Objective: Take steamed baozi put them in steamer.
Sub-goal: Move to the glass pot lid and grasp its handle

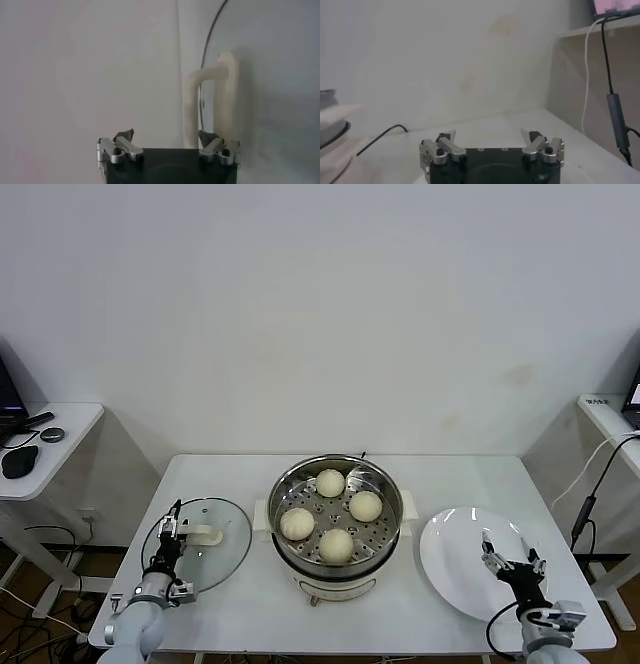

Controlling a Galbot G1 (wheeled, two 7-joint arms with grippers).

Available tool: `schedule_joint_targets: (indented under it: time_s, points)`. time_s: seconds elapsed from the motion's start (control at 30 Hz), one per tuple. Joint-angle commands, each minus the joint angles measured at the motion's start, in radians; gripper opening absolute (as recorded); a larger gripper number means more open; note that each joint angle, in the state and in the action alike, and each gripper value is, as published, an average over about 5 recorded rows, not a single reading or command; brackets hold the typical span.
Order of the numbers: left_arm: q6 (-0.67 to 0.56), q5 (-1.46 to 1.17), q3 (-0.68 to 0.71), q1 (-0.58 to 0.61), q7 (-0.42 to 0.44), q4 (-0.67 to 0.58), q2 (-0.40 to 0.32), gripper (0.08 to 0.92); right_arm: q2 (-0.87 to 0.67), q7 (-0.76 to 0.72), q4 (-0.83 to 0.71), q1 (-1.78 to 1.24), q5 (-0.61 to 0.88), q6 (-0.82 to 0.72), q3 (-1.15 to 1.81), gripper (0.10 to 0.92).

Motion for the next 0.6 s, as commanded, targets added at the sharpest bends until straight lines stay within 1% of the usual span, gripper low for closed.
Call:
schedule_joint_targets:
  time_s: [0.03, 0.17, 0.27, 0.4, 0.5, 0.6]
  points:
    - [0.076, -0.055, 0.013, 0.013, 0.032, -0.015, -0.004, 0.718, 0.002, 0.000, -0.008, 0.000, -0.003, 0.001, -0.001, 0.823]
    - [0.141, -0.082, 0.019, 0.019, 0.048, -0.045, -0.017, 0.597, 0.011, 0.001, -0.012, 0.001, -0.009, 0.004, -0.006, 0.823]
    - [0.186, -0.105, 0.020, 0.018, 0.045, -0.056, -0.027, 0.510, 0.018, 0.001, -0.011, 0.002, -0.015, 0.005, -0.011, 0.823]
    - [0.208, -0.126, 0.012, 0.016, 0.031, -0.066, -0.031, 0.398, 0.019, 0.000, -0.009, 0.001, -0.018, 0.007, -0.015, 0.823]
    - [0.215, -0.148, 0.010, 0.023, 0.045, -0.089, -0.023, 0.311, 0.018, 0.000, -0.005, -0.002, -0.019, 0.009, -0.017, 0.823]
    - [0.240, -0.166, 0.010, 0.045, 0.057, -0.138, -0.016, 0.226, 0.019, 0.000, -0.001, -0.005, -0.021, 0.010, -0.020, 0.823]
